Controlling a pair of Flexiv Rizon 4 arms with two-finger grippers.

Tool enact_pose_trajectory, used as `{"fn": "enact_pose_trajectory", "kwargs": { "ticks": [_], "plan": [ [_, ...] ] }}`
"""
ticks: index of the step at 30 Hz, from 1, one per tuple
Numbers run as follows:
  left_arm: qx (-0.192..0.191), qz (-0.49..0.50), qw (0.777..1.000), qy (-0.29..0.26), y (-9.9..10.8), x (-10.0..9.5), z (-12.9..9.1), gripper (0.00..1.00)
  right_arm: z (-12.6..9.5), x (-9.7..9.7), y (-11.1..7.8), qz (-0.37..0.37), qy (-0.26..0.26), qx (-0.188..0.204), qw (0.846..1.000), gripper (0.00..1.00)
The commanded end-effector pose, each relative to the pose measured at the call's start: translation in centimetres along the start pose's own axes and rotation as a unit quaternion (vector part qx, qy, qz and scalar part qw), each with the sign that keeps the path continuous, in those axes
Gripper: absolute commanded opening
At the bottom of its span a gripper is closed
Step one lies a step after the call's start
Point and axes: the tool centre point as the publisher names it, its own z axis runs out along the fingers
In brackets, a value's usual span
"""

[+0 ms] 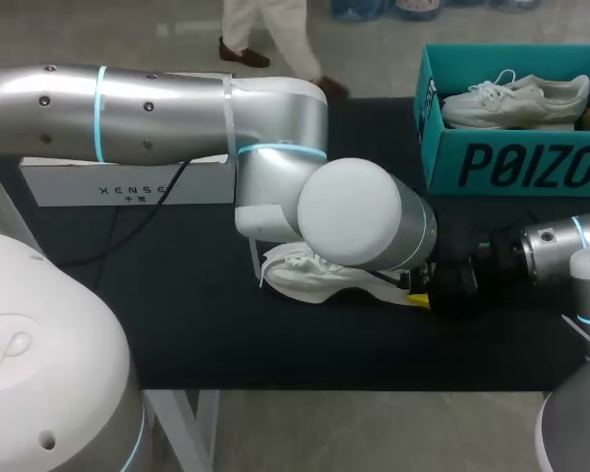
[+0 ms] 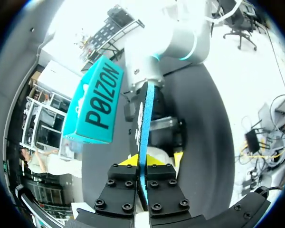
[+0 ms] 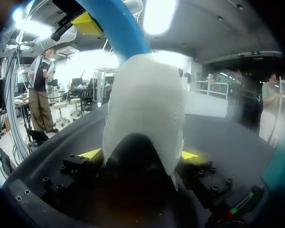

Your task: Take the shoe out of the shoebox, open the shoe tongue, remove and reinsert the insole, then place the shoe into the shoebox

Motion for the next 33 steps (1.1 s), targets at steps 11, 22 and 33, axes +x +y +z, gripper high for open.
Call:
{"fn": "enact_pose_trajectory", "kwargs": {
  "ticks": [11,22,33],
  "plan": [
    [0.179,-0.033,0.969,0.165,-12.6,-6.1,-12.1,0.00,0.3,0.0,-0.5,0.000,0.000,0.001,1.000,0.00],
    [0.225,-0.100,0.933,0.262,-11.9,-10.5,-18.1,0.00,0.3,0.0,-0.5,0.000,0.000,0.001,1.000,0.00],
    [0.200,-0.150,0.938,0.241,-7.7,-11.9,-19.3,0.00,0.3,0.0,-0.5,0.000,0.000,0.001,1.000,0.00]
  ]
}}
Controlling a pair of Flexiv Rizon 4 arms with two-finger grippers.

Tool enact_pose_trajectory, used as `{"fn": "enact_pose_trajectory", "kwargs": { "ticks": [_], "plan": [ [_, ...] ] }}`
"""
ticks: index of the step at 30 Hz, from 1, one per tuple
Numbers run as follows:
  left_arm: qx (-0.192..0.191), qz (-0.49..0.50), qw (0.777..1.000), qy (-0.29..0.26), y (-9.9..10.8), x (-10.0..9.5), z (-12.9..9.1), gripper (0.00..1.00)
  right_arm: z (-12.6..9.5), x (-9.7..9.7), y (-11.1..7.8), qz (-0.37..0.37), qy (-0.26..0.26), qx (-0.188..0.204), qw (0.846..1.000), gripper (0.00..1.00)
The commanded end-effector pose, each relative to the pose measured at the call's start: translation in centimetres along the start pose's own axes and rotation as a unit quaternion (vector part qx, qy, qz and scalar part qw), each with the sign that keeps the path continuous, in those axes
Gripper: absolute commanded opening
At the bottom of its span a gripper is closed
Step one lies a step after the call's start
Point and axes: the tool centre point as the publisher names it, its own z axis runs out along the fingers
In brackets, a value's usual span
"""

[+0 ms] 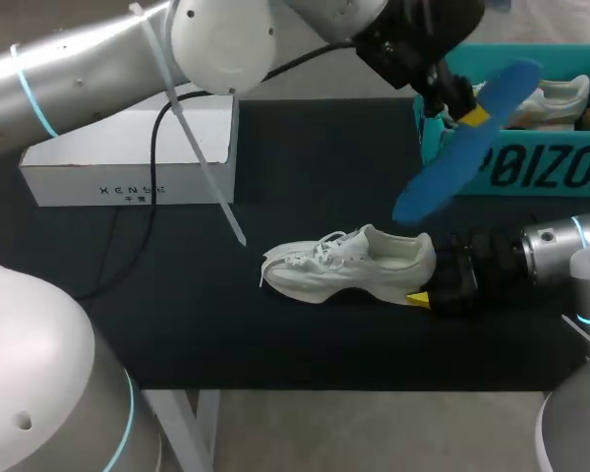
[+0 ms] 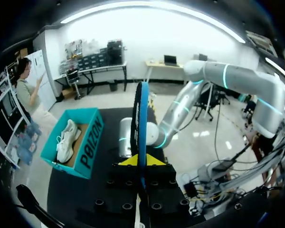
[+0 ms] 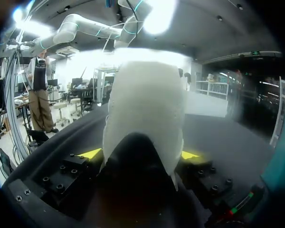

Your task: Take the shoe out of the shoebox, open the shoe tongue, remove and reinsert the insole, then place the shoe into the shoebox

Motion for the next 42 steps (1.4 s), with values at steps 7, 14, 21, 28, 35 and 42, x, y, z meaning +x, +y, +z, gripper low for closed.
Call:
{"fn": "enact_pose_trajectory", "kwargs": {
  "ticks": [7,14,21,28,35,42],
  "plan": [
    [0.007,0.001,1.000,-0.015,0.8,0.9,-1.9,0.00,0.3,0.0,-0.5,0.000,0.000,0.001,1.000,0.00],
    [0.054,-0.059,0.991,0.107,0.5,0.4,-2.7,0.00,0.3,0.0,-0.5,0.000,0.000,0.001,1.000,0.00],
    [0.163,-0.189,0.899,0.361,3.1,-2.8,-6.8,0.00,0.3,0.0,-0.5,0.000,0.000,0.001,1.000,0.00],
    [0.234,-0.224,0.873,0.366,6.1,-4.5,-11.2,0.00,0.3,0.0,-0.5,0.000,0.000,0.001,1.000,0.00],
    [0.308,-0.266,0.840,0.359,8.0,-5.4,-13.2,0.00,0.3,0.0,-0.5,0.000,0.000,0.001,1.000,0.00],
    [0.334,-0.290,0.827,0.346,6.7,-6.1,-14.2,0.00,0.3,0.0,-0.5,0.000,0.000,0.001,1.000,0.00]
  ]
}}
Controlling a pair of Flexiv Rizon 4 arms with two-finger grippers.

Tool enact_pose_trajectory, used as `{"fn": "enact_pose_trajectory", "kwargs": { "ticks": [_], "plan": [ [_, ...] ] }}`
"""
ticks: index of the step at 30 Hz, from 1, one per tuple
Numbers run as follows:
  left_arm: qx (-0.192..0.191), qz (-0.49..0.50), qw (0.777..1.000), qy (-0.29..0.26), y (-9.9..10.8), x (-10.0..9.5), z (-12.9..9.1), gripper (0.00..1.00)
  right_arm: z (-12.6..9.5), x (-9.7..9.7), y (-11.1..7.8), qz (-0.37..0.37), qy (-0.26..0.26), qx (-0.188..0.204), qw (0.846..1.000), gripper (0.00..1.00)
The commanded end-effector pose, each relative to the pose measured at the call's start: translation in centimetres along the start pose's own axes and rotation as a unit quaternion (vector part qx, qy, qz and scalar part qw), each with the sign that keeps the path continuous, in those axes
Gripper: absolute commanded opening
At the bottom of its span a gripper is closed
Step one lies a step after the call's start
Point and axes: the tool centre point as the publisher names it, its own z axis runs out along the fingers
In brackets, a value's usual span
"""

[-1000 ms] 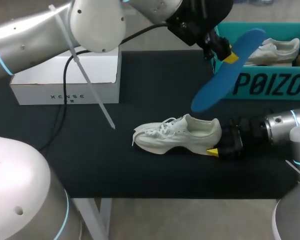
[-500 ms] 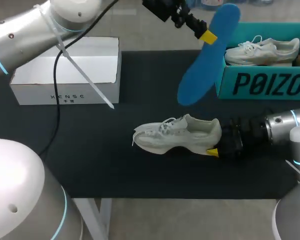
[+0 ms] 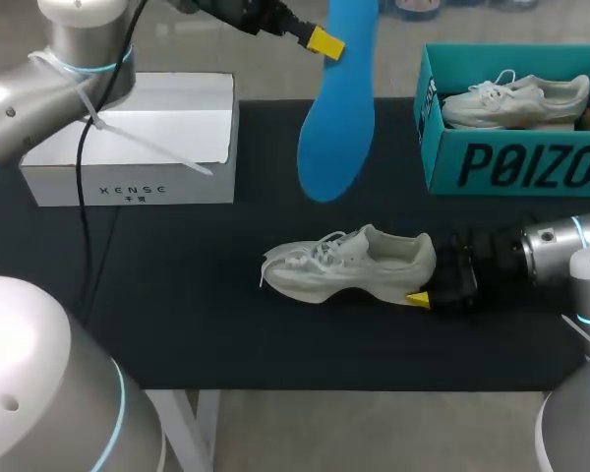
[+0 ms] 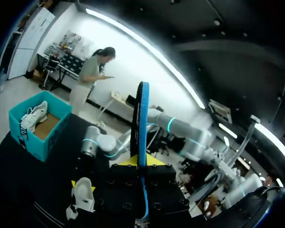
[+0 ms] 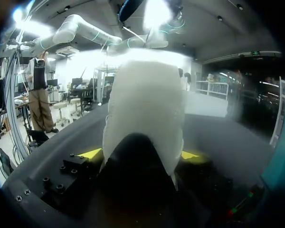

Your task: Take the shoe out of the shoebox, open the shoe tongue, remove and reinsert the insole, then place the shoe into the shoebox

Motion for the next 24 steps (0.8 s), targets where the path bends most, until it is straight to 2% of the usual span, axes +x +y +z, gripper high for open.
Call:
{"fn": "enact_pose_trajectory", "kwargs": {
  "ticks": [1,7,11,17,21,24],
  "plan": [
    [0.166,-0.074,0.981,0.074,-0.7,-0.4,0.7,0.00,0.3,0.0,-0.5,0.000,0.000,0.001,1.000,0.00],
    [0.165,-0.074,0.984,0.011,-2.9,1.8,3.1,0.00,0.3,0.0,-0.5,0.000,0.000,0.001,1.000,0.00],
    [0.151,-0.056,0.987,0.000,-3.3,3.5,4.8,0.00,0.3,0.0,-0.5,0.000,0.000,0.001,1.000,0.00],
    [0.145,-0.053,0.987,-0.041,-3.7,4.5,5.3,0.00,0.3,0.0,-0.5,0.000,0.000,0.001,1.000,0.00],
    [0.159,-0.038,0.985,-0.053,-3.8,5.7,5.5,0.00,0.3,0.0,-0.5,0.000,0.000,0.001,1.000,0.00],
    [0.155,-0.038,0.986,-0.053,-3.8,6.4,5.5,0.00,0.3,0.0,-0.5,0.000,0.000,0.001,1.000,0.00]
  ]
}}
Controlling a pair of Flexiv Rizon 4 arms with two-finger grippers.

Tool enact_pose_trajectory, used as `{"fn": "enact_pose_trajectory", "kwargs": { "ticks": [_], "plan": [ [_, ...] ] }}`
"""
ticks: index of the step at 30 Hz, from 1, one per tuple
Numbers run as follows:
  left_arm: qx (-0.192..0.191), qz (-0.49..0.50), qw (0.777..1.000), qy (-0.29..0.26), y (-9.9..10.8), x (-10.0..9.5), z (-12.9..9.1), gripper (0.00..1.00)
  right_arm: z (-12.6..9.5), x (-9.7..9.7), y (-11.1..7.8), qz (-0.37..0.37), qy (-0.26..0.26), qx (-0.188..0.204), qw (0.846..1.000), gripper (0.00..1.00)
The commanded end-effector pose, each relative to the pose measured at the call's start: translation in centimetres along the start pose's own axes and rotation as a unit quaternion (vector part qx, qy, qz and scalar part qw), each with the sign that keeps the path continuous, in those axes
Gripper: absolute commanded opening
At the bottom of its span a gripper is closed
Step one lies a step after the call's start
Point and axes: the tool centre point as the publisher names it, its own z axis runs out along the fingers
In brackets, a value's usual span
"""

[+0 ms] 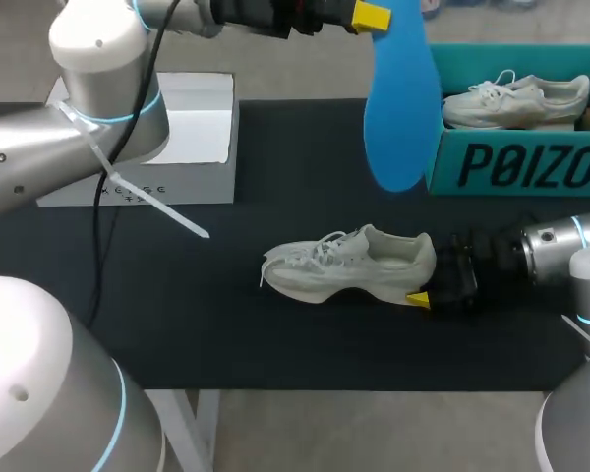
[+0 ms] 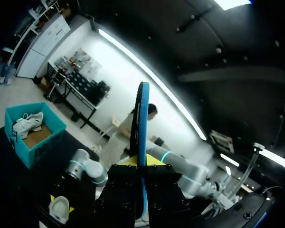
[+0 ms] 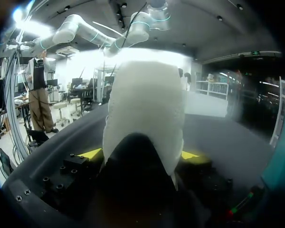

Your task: Take the shoe out of the shoebox, open the shoe tongue, remove and reinsert the insole, then place the shoe into the shoebox

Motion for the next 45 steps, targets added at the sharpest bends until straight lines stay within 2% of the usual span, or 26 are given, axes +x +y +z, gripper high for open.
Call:
{"fn": "enact_pose_trajectory", "kwargs": {
  "ticks": [1,9,10,11,16,25,37,45],
  "plan": [
    [0.026,-0.003,0.999,-0.026,0.8,1.2,-0.1,0.00,0.3,0.0,-0.5,0.000,-0.001,0.001,1.000,0.00],
    [0.026,-0.003,0.999,-0.026,0.8,1.2,-0.1,0.00,0.3,0.0,-0.5,0.000,-0.001,0.001,1.000,0.00],
    [0.026,-0.003,0.999,-0.026,0.8,1.2,-0.1,0.00,0.3,0.0,-0.5,0.000,-0.001,0.001,1.000,0.37],
    [0.026,-0.003,0.999,-0.026,0.8,1.2,-0.1,0.00,0.3,0.0,-0.5,0.000,-0.001,0.001,1.000,1.00],
    [0.026,-0.003,0.999,-0.026,0.8,1.2,-0.1,0.00,0.0,0.3,-0.1,-0.009,0.000,0.002,1.000,1.00],
    [0.026,-0.003,0.999,-0.026,0.8,1.2,-0.1,0.00,-2.8,0.9,0.3,-0.027,-0.013,0.023,0.999,1.00],
    [0.026,-0.003,0.999,-0.026,0.8,1.2,-0.1,0.00,-6.5,0.7,1.0,-0.039,-0.021,0.084,0.995,1.00],
    [0.026,-0.003,0.999,-0.026,0.8,1.2,-0.1,0.00,-7.9,0.7,3.7,-0.034,-0.021,0.193,0.980,1.00]
  ]
}}
